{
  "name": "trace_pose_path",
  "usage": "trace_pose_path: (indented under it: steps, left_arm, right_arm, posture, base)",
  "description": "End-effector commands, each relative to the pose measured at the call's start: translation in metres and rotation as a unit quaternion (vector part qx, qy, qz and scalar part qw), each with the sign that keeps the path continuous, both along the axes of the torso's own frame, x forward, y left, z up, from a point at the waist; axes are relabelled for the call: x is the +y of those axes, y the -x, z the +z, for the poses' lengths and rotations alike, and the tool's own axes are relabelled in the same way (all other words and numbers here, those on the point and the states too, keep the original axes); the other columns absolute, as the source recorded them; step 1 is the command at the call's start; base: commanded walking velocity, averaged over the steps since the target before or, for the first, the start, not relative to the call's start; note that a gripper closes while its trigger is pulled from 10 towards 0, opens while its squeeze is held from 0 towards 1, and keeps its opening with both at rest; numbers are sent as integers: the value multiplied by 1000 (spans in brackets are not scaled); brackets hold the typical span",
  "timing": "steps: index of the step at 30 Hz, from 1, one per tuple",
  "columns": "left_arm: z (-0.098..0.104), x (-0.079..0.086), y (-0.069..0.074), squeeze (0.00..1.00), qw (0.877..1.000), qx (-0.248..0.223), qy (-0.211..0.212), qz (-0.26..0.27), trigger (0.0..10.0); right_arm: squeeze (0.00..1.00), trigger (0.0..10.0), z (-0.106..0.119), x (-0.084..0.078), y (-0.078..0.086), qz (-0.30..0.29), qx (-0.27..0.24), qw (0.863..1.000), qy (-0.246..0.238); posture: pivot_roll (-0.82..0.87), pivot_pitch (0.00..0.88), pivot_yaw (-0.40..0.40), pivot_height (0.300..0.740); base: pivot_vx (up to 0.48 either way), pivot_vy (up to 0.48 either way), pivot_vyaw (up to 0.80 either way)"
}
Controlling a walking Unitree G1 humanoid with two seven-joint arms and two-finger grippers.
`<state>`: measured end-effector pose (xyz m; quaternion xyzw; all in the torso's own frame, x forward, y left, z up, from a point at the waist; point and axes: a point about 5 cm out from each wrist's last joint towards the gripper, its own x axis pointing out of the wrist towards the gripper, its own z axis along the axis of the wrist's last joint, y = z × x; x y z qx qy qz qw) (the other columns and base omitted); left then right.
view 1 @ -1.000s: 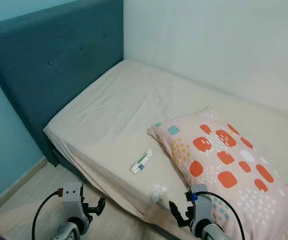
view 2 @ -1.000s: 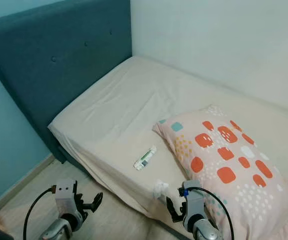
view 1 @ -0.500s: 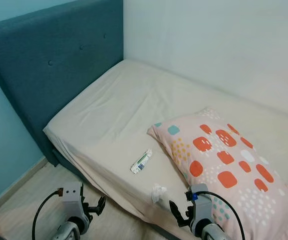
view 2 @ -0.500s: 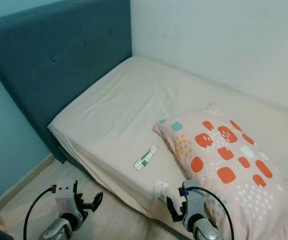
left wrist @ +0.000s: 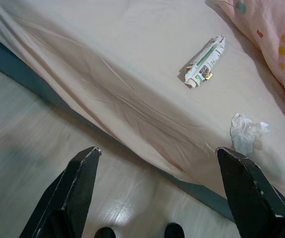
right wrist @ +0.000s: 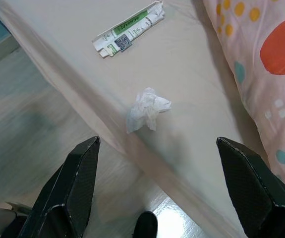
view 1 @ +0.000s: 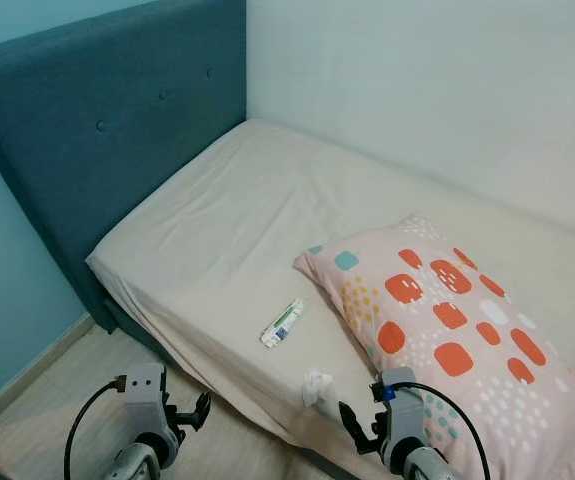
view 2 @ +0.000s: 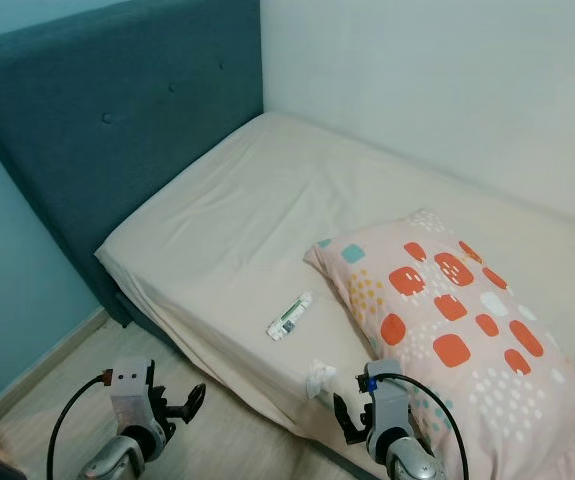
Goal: Clean up the room
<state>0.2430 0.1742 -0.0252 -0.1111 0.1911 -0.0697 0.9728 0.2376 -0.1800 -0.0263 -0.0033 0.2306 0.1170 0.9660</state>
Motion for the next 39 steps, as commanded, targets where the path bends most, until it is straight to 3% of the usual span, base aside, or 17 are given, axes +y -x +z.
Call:
trace_pose_path:
  steps: [1, 39]
  left_arm:
    - [-6, -3, 5, 0, 1000, 16, 4, -2, 10000]
    - [-6, -2, 5, 0, 1000, 20, 4, -4, 10000]
  right_arm:
    - [0, 10000, -4, -1, 4, 5, 8, 1000, 7]
    - [0, 10000, -4, 0, 4, 1, 7, 1000, 4]
  posture:
    - [-102, 136, -70, 740]
    - [-107, 149, -64, 740]
  base:
    - [0, 0, 0]
    - [0, 0, 0]
